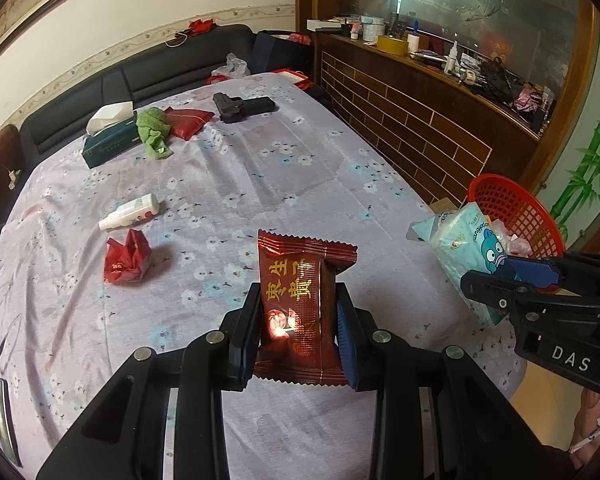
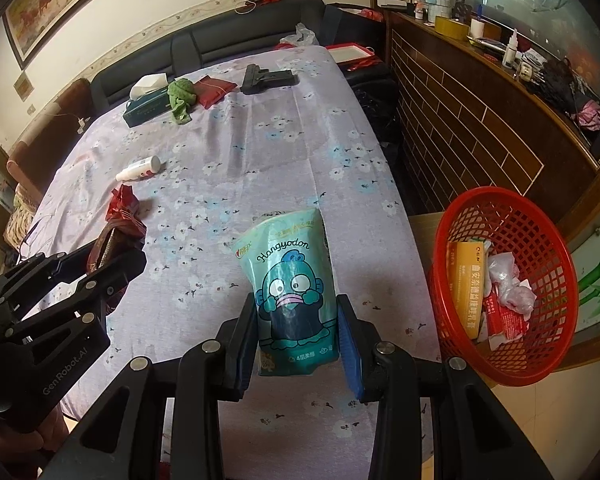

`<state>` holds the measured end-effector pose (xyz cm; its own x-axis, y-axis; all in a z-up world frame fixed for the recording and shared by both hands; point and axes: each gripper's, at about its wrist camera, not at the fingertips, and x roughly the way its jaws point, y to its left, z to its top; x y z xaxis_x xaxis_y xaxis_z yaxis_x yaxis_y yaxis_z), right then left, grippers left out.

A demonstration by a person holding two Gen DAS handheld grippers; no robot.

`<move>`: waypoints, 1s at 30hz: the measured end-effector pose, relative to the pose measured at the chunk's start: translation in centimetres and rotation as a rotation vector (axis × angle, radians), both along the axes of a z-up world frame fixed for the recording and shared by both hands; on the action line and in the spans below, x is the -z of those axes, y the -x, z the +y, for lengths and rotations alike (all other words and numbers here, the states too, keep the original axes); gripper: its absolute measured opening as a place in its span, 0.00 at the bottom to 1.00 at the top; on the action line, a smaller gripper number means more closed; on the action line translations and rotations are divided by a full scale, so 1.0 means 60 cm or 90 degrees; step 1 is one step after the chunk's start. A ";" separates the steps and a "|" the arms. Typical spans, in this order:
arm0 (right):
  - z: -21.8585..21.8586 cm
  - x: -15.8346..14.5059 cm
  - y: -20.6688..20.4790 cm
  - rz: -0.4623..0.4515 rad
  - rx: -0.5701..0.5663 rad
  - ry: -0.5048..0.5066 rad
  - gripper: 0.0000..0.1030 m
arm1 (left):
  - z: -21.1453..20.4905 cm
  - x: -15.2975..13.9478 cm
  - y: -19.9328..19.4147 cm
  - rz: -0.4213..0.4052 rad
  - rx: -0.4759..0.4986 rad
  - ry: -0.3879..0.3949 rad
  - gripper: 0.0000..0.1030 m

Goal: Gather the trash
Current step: 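Carry the wrapper and tissue pack to the red basket and release both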

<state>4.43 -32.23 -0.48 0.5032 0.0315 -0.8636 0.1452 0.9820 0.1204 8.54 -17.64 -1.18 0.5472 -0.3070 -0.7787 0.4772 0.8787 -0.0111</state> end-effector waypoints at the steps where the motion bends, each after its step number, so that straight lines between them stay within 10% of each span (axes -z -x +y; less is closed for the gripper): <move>1: -0.003 0.000 0.001 0.001 0.003 -0.001 0.39 | -0.003 0.001 0.001 0.002 0.002 0.001 0.31; 30: -0.354 -0.040 0.134 -0.037 0.315 -0.068 0.41 | -0.366 -0.028 0.030 0.089 0.273 0.052 0.32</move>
<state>-3.62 -53.48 1.92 0.5276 -0.1357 -0.8386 0.5798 0.7790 0.2387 6.76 -39.61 0.53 0.2488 -0.5462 -0.7998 0.7866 0.5958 -0.1622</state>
